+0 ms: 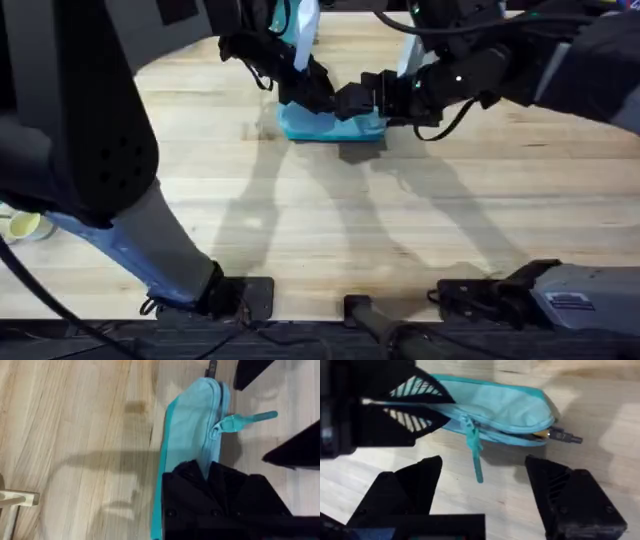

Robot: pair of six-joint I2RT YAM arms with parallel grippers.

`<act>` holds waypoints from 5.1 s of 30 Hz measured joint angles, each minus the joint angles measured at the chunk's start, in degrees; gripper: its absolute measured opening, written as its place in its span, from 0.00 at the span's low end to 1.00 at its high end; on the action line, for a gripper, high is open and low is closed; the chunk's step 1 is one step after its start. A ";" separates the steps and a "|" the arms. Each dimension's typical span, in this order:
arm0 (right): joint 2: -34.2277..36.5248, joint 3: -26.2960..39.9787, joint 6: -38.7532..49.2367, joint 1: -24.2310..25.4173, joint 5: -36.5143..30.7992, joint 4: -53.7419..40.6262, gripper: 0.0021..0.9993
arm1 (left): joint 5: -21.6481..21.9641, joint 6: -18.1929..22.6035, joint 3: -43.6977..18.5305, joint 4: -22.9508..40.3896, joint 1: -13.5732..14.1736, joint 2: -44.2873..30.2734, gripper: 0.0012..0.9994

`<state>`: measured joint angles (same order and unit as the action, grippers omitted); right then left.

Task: Unzip the bag, pick up the pens from the table one at a time and place them inside, then zip the bag closed.

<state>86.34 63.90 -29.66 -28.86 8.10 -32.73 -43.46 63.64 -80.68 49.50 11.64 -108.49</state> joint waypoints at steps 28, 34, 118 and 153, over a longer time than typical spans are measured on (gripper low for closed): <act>2.96 -0.31 -9.17 0.00 -0.44 6.47 0.60 | 0.00 0.00 0.00 -0.20 -0.11 0.00 0.04; 3.42 -0.33 -9.76 0.00 -0.44 6.51 0.43 | 0.00 0.00 0.00 -0.20 -0.11 0.00 0.04; -0.56 -3.47 3.67 21.59 -5.07 -6.92 0.04 | -0.28 0.00 0.02 -0.17 -0.11 0.00 0.04; -11.05 3.93 29.08 21.53 2.91 -7.60 1.00 | 10.07 -2.18 -22.73 31.35 -0.40 0.00 1.00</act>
<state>75.29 67.83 -0.58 -7.33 11.00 -40.33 -33.39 61.46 -103.41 80.85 11.24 -108.49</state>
